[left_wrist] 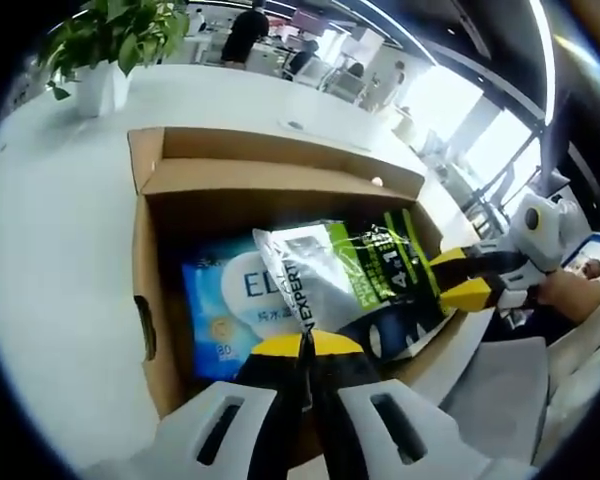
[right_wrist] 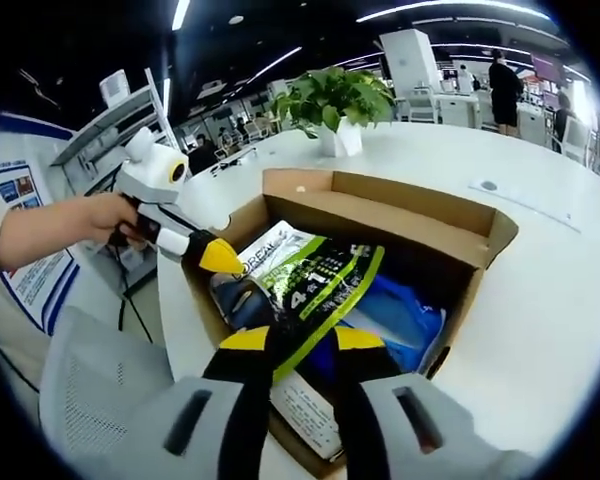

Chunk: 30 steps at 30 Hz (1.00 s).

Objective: Operate the shoe box by opening the lid, removing the specified soft item, and placing it in the target area until the item is outside and the box remains undamaged.

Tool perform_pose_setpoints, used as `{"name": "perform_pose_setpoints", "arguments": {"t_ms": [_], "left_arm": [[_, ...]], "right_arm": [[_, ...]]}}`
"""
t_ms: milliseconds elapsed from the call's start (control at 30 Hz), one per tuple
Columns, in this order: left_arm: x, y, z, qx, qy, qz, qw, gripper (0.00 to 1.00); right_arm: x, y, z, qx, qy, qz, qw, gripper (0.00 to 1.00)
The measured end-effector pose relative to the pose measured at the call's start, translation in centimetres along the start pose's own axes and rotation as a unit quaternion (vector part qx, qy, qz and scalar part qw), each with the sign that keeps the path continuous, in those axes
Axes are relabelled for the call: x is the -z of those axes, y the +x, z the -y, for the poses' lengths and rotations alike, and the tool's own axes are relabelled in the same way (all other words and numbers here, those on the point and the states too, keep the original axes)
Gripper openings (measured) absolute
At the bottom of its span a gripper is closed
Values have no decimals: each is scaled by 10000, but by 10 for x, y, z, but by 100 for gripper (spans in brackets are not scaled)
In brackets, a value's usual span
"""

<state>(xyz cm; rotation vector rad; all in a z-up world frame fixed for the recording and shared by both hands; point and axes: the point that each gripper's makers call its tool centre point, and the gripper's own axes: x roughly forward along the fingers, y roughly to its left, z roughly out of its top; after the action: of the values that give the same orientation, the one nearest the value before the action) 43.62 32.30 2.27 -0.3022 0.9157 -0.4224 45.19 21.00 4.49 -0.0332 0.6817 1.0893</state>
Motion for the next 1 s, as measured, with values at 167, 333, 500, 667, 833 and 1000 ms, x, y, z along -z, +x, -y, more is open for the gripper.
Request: {"name": "perform_pose_setpoints", "arguments": {"t_ms": [167, 333, 500, 667, 833, 1000], "left_arm": [[-6, 0, 10, 117, 43, 85, 9999, 0], [-10, 0, 16, 128, 77, 159, 9998, 0], [-16, -2, 28, 211, 124, 236, 9994, 0], [-25, -1, 46, 342, 167, 319, 9988, 0], [-33, 2, 61, 399, 235, 370, 9982, 0], [-37, 9, 72, 386, 296, 316, 9983, 0]], "right_arm": [[-6, -1, -4, -48, 14, 128, 9999, 9], [-11, -7, -3, 25, 34, 216, 9998, 8], [-17, -19, 9, 287, 213, 277, 9990, 5], [-20, -33, 22, 505, 417, 328, 9973, 2], [-22, -45, 31, 621, 572, 387, 9957, 1], [-21, -55, 41, 802, 581, 361, 9944, 0]]}}
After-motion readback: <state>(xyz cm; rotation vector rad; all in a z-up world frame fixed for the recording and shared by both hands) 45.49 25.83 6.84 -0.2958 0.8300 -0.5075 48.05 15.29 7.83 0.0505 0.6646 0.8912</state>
